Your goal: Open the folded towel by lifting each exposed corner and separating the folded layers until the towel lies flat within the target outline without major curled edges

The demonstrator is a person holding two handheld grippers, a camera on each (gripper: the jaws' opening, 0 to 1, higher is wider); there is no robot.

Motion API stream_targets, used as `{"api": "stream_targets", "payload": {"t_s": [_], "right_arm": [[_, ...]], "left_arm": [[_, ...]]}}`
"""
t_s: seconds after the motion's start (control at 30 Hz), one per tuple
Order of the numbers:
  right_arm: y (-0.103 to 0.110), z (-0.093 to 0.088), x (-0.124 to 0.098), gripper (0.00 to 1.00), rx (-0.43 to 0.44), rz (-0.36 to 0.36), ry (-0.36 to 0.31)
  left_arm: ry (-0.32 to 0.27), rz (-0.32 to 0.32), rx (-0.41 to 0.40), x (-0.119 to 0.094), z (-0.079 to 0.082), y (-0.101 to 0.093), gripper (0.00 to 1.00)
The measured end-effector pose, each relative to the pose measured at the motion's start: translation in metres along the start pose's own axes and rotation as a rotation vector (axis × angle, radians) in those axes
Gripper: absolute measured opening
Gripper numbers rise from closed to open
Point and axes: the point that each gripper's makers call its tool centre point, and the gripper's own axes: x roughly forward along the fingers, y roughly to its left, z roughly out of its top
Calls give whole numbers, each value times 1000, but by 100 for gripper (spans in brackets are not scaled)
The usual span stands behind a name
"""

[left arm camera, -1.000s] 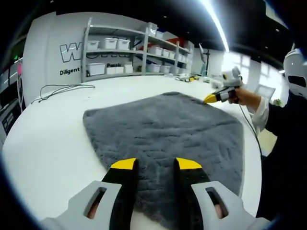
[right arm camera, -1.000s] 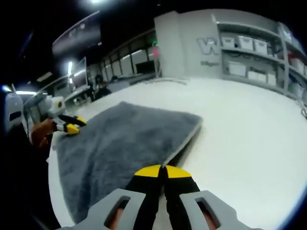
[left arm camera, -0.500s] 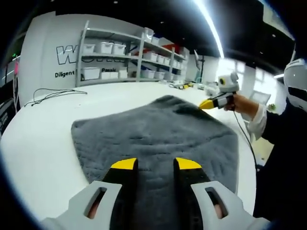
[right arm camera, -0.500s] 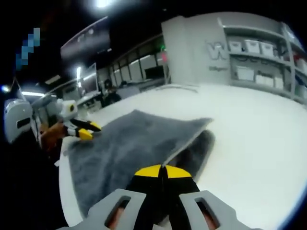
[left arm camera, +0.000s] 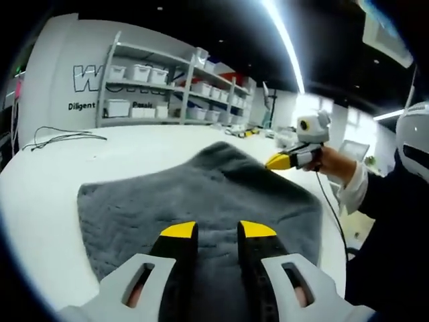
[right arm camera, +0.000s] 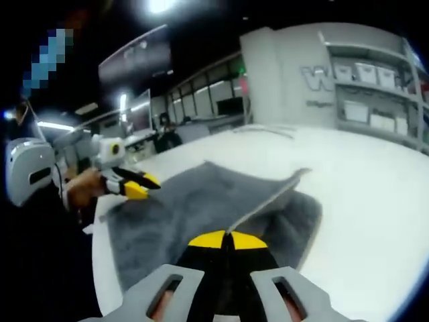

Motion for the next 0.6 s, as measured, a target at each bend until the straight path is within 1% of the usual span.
{"api": "stream_targets", "payload": {"t_s": [0.17,0.3,0.47,0.6], "right_arm": [[18,5,12,0,-15,50,-6],[30,7,20,0,-19,84,-11],[40,6,25,0,-18,110,-11],[47,5,28,0,-22,125,-9]], "left_arm": [[-5,-26,-23,13,6,-8,21],[-6,-60,-64,26,9,-17,21],[0,-86,-107,39,10,-25,21],[-14,-106,-152,47,14,-29,21]]}}
